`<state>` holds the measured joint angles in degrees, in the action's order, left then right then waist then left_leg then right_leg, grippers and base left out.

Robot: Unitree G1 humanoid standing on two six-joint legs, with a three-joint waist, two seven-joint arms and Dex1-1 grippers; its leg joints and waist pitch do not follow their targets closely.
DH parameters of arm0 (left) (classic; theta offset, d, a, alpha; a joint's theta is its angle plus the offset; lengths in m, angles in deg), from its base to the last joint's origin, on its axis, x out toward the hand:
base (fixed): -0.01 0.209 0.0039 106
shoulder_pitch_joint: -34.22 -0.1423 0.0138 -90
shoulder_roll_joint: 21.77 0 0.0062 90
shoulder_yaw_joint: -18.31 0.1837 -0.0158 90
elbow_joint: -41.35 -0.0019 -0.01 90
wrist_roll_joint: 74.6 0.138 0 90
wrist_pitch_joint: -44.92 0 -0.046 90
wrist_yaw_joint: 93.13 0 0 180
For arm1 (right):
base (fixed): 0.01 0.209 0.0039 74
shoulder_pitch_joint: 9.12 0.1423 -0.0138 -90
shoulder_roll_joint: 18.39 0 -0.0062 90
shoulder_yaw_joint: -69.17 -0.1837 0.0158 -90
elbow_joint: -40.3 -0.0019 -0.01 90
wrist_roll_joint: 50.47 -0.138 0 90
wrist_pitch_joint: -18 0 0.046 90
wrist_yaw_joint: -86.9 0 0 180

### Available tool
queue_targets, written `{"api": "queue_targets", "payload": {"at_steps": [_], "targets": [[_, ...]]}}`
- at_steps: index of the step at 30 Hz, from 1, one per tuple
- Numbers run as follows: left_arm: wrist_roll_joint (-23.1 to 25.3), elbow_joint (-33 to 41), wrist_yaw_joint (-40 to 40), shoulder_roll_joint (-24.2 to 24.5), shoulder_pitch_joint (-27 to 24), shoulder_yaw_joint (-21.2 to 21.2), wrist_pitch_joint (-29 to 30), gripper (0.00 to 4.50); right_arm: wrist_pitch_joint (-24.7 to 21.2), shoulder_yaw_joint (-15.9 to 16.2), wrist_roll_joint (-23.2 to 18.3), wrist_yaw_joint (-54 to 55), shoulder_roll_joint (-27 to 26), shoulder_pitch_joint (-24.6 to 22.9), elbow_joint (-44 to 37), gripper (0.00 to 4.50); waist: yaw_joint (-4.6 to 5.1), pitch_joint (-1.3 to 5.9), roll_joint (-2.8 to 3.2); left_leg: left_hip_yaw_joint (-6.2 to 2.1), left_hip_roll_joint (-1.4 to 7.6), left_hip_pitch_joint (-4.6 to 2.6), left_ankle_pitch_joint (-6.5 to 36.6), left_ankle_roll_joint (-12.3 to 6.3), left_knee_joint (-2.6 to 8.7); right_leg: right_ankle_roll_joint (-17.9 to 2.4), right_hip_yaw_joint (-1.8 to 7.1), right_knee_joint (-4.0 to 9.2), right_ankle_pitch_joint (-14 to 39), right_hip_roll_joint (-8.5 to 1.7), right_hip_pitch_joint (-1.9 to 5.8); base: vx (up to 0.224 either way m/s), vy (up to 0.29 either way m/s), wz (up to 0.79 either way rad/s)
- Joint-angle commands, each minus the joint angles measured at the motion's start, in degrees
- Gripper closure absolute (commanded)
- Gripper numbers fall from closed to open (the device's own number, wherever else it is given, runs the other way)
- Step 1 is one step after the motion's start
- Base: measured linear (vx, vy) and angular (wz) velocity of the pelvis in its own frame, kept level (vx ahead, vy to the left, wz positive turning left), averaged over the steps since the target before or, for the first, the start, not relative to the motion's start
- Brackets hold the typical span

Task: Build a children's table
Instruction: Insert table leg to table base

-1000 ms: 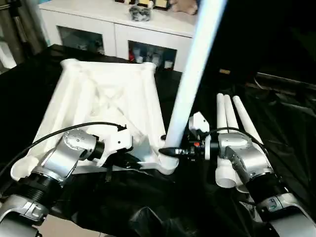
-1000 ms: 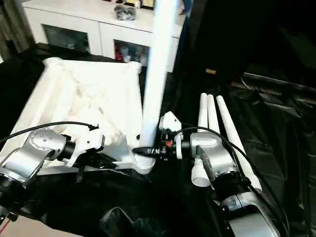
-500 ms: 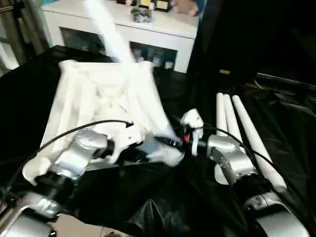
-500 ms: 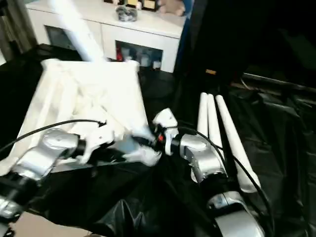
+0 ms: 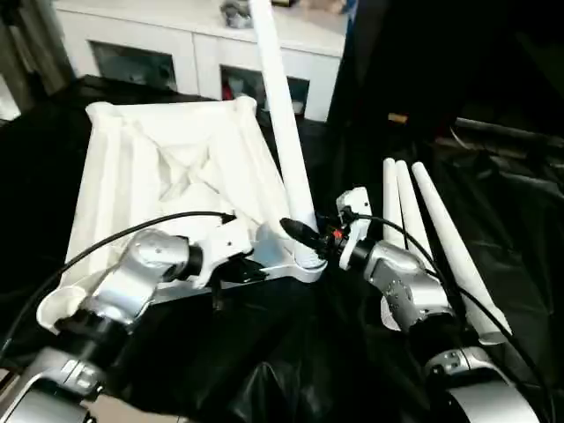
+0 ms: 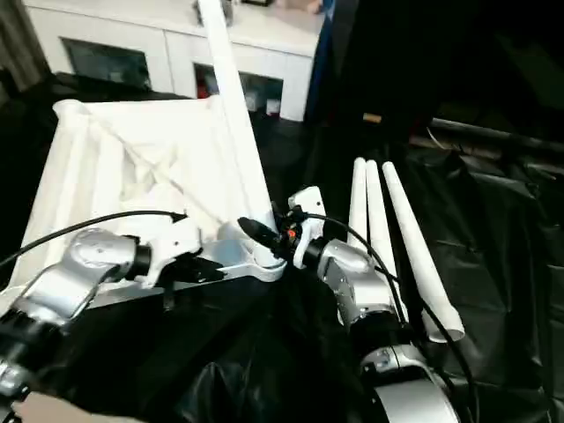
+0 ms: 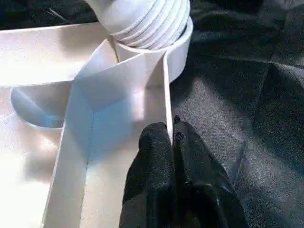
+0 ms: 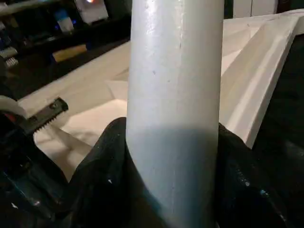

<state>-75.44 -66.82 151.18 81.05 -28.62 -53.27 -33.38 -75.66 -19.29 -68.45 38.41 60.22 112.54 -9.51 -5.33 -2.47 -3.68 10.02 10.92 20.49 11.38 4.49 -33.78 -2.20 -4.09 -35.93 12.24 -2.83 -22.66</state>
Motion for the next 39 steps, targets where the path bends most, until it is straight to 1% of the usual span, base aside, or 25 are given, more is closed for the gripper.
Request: {"api": "queue_targets", "payload": {"at_steps": [1,2,4,5,6,9,12,14,15,16,17,19,21,24,25,27,28,29,30,31,32,33,34,37,39], "targets": [[-3.7,3.9,2.5,0.3,0.4,-2.2,-0.1,4.5,-0.6,-2.6,-1.1,0.3,1.3,-0.2,-2.2,2.62,0.03,3.59,1.04,-0.86,2.97,-0.44,2.5,-2.05,3.95,-13.1,3.6,2.84,-5.2,-5.85,3.34,0.0,0.0,0.0],[-4.8,4.6,3.5,0.8,0.3,-2.7,1.0,4.05,-1.0,-2.7,-1.4,0.0,1.5,-0.4,-3.0,2.62,0.12,3.56,0.75,-0.77,2.91,-0.34,1.5,-2.67,3.84,-13.3,3.58,2.74,-6.7,-5.71,3.25,0.0,0.0,0.0],[-6.9,6.4,5.3,2.0,-0.2,-3.7,2.8,3.94,-1.6,-2.7,-1.8,-0.4,1.8,-0.9,-4.3,2.62,-0.07,3.52,1.01,-0.74,2.9,-0.26,1.2,-2.9,3.77,-13.8,3.59,2.58,-7.2,-5.9,3.19,0.0,0.0,0.0],[-7.7,7.9,5.8,2.9,-0.8,-4.4,2.9,3.88,-2.0,-2.7,-2.4,-0.8,2.0,-1.3,-5.3,2.62,-0.02,3.32,0.78,-0.64,2.92,-0.34,2.0,-2.61,3.87,-14.1,3.56,2.78,-6.3,-5.8,3.16,0.0,0.0,0.0],[-7.7,7.9,5.8,2.9,-0.8,-4.4,2.9,3.77,-2.0,-2.7,-2.4,-0.8,2.0,-1.3,-5.3,2.62,-0.15,3.24,0.9,-0.66,2.98,-0.44,2.6,-2.38,3.91,-14.1,3.55,2.79,-5.6,-5.78,3.08,0.0,0.0,0.0],[-10.7,10.3,6.3,4.1,-1.5,-7.0,5.1,3.53,-2.8,-2.7,-3.3,-1.5,2.2,-2.4,-7.6,2.62,-0.03,2.99,0.89,-0.61,2.95,-0.42,4.5,-1.76,4.06,-13.0,3.61,3.14,-1.8,-5.78,3.09,0.0,0.0,0.0],[-11.9,8.2,2.0,2.5,0.7,-11.2,7.2,3.41,-3.7,-3.0,-4.1,-1.3,1.9,-3.0,-9.7,2.62,0.14,2.95,0.87,-0.58,2.87,-0.43,5.3,-1.06,4.07,-12.4,3.61,3.4,0.5,-5.71,3.08,0.0,0.0,0.0],[-11.1,6.7,-0.7,1.8,2.0,-12.1,7.6,3.41,-4.0,-3.1,-4.2,-1.2,1.8,-3.2,-10.4,2.62,0.01,2.97,0.82,-0.62,2.79,-0.5,5.7,-0.87,3.98,-11.8,3.62,3.52,1.7,-5.71,3.05,0.0,0.0,0.0],[-6.7,0.3,-11.9,-1.4,7.0,-13.3,7.7,3.41,-4.7,-3.1,-4.7,-1.2,1.4,-3.3,-12.0,2.62,0.02,2.98,0.71,-0.63,2.8,-0.44,5.7,-0.92,4.0,-11.7,3.58,3.48,1.6,-5.59,3.09,0.0,0.0,0.0],[-6.4,-0.3,-13.0,-1.7,7.5,-13.4,7.7,3.41,-4.7,-3.0,-4.7,-1.2,1.4,-3.3,-12.1,2.62,-0.3,3.0,0.78,-0.48,2.73,-1.08,6.8,-1.18,3.76,-11.0,3.6,3.84,2.4,-5.47,2.65,0.0,0.0,0.0],[-5.4,-3.9,-19.9,-4.3,10.6,-14.8,8.6,3.41,-5.1,-2.8,-4.9,-1.1,1.2,-3.3,-12.8,2.62,-0.18,3.04,0.78,-0.66,2.81,-0.64,6.4,-1.26,3.84,-11.0,3.6,3.65,2.4,-5.57,3.01,0.0,0.0,0.0],[-5.9,-7.1,-27.0,-7.5,14.2,-16.7,10.5,3.41,-5.5,-2.3,-4.9,-1.1,1.0,-3.4,-13.6,2.62,-0.46,3.17,0.69,-0.86,2.88,-0.36,4.8,-1.2,3.74,-11.0,3.52,3.52,1.2,-5.87,3.26,0.0,0.0,0.0],[-6.8,-8.5,-30.0,-10.2,16.8,-17.6,11.2,3.41,-5.8,-1.9,-4.7,-1.0,0.8,-3.4,-14.1,2.62,-0.71,3.37,0.51,-0.87,2.83,-0.27,3.1,-1.63,3.5,-11.6,3.47,3.19,-1.9,-5.89,3.39,0.0,0.0,0.0],[-7.9,-7.6,-29.5,-13.3,18.9,-17.2,11.4,3.41,-6.0,-1.6,-4.3,-0.8,0.8,-3.2,-14.1,2.62,-0.94,3.6,0.36,-0.85,2.66,-0.01,-0.1,-3.25,3.2,-12.7,3.44,2.72,-6.8,-5.9,3.62,0.0,0.0,0.0],[-9.5,-6.3,-28.3,-16.0,20.7,-16.9,11.1,3.41,-6.0,-1.4,-3.7,-0.6,0.9,-3.3,-14.1,2.62,-1.09,3.63,0.64,-0.84,2.64,0.0,-0.8,-3.64,3.12,-13.2,3.43,2.61,-8.1,-5.91,3.57,0.0,0.0,0.0],[-11.6,-3.9,-26.3,-18.1,21.5,-16.7,11.2,3.41,-6.0,-1.2,-3.2,-0.2,1.1,-3.4,-14.0,2.62,-1.3,3.61,0.25,-0.68,2.58,0.07,-0.7,-4.15,3.01,-13.8,3.44,2.67,-9.0,-5.92,3.64,0.0,0.0,0.0],[-12.4,-2.9,-25.6,-18.8,21.7,-16.7,11.2,3.41,-6.0,-1.1,-3.0,0.0,1.1,-3.5,-14.0,2.62,-1.54,3.56,0.46,-0.73,2.72,0.01,-0.2,-4.21,3.01,-14.3,3.42,2.7,-8.6,-6.18,3.65,0.0,0.0,0.0],[-13.8,-0.6,-24.3,-19.6,21.5,-16.3,12.0,3.41,-6.0,-1.1,-2.9,0.0,1.2,-3.5,-14.0,2.62,-1.5,3.42,0.23,-0.7,2.67,0.07,1.0,-4.19,3.11,-14.0,3.41,2.94,-7.0,-6.1,3.7,0.0,0.0,0.0],[-14.8,0.8,-23.7,-20.2,21.5,-16.0,12.7,3.41,-6.1,-1.0,-2.9,0.1,1.2,-3.6,-14.1,2.62,-1.52,3.41,0.23,-0.72,2.76,0.05,1.3,-3.98,3.14,-14.0,3.41,2.9,-6.3,-6.17,3.76,0.0,0.0,0.0],[-16.1,2.8,-22.5,-20.7,21.1,-15.5,13.1,3.41,-6.1,-1.0,-2.7,0.2,1.3,-3.7,-14.1,2.62,-1.42,3.31,0.46,-0.76,2.82,0.11,1.8,-3.69,3.23,-13.9,3.38,3.04,-5.0,-6.14,3.7,0.0,0.0,0.0],[-17.5,4.7,-21.9,-21.3,20.8,-14.9,14.2,3.41,-6.1,-0.8,-2.6,0.3,1.4,-3.8,-14.1,2.62,-1.33,3.31,0.33,-0.73,2.87,0.0,2.5,-3.32,3.23,-13.7,3.4,3.13,-3.8,-6.1,3.71,0.0,0.0,0.0],[-18.5,6.6,-21.4,-21.7,20.5,-14.3,15.2,3.41,-6.1,-0.7,-2.5,0.4,1.5,-3.9,-14.1,2.62,-1.4,3.28,0.54,-0.74,2.87,-0.07,2.6,-3.18,3.23,-13.8,3.4,3.14,-3.5,-6.06,3.6,0.0,0.0,0.0],[-19.3,8.0,-21.0,-22.2,20.1,-13.7,15.9,3.41,-6.1,-0.6,-2.4,0.4,1.6,-4.0,-14.2,2.62,-1.34,3.17,0.43,-0.68,2.86,-0.01,3.1,-3.04,3.27,-13.7,3.42,3.31,-2.6,-6.01,3.58,0.0,0.0,0.0],[-18.4,9.1,-20.8,-23.1,19.4,-12.1,16.1,3.41,-6.3,-0.5,-2.2,0.5,1.8,-4.0,-14.4,2.62,-1.22,3.14,0.35,-0.69,2.76,0.07,2.9,-3.11,3.24,-12.8,3.42,3.46,-1.8,-5.76,3.66,0.0,0.0,0.0],[-16.2,7.0,-21.8,-23.2,19.4,-12.0,14.6,3.41,-6.3,-0.4,-2.0,0.6,1.9,-4.1,-14.5,2.62,-1.16,3.14,0.33,-0.7,2.63,0.07,2.8,-3.29,3.26,-11.9,3.41,3.61,-1.3,-5.67,3.65,0.0,0.0,0.0]]}}
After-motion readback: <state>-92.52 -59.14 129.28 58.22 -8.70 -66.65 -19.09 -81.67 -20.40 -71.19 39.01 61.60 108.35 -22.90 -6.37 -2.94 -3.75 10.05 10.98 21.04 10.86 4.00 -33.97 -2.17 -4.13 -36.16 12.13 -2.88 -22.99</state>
